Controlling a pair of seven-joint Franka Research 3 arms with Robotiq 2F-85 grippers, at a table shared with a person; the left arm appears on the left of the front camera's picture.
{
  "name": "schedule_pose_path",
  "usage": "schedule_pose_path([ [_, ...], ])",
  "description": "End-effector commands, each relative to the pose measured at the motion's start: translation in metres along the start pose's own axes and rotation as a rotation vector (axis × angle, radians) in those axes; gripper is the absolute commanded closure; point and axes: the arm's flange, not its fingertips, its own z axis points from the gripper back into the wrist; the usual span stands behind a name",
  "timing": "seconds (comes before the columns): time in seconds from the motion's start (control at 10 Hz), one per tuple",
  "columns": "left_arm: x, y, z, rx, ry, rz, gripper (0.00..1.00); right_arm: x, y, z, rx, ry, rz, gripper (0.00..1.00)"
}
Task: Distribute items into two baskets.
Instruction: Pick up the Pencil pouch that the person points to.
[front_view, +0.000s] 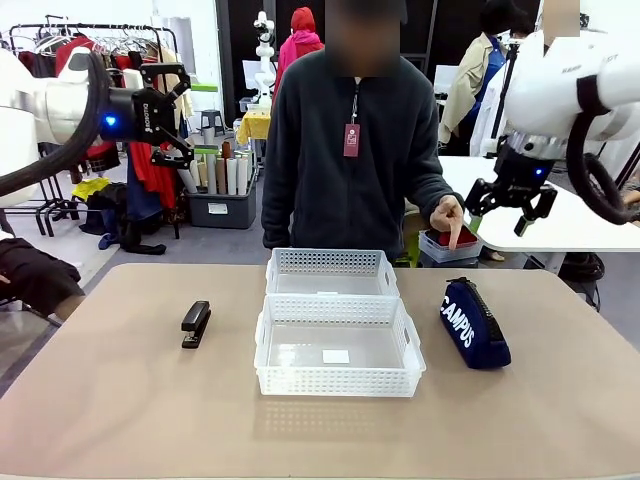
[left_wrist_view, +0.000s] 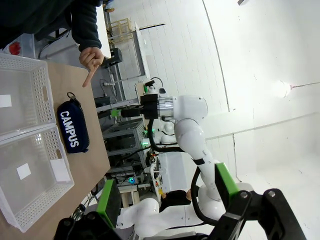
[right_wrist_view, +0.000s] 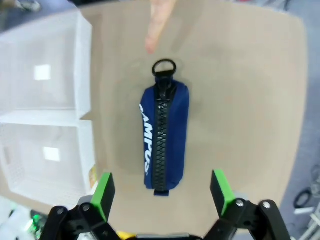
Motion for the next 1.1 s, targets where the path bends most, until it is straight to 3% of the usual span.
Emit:
schedule_pose_path([
  [0.0, 0.0, -0.002, 0.0, -0.004, 0.002, 0.003, 0.0, 0.0, 0.009, -0.013, -0.061, 0.004, -0.01, 0.0],
  [0.4, 0.0, -0.002, 0.0, -0.004, 0.002, 0.003, 0.0, -0.011, 0.028, -0.061, -0.095, 0.069, 0.016, 0.0],
  [1.0, 0.0, -0.002, 0.0, -0.004, 0.002, 0.003, 0.0, -0.029, 0.03, -0.121, -0.096, 0.167, 0.008, 0.0],
])
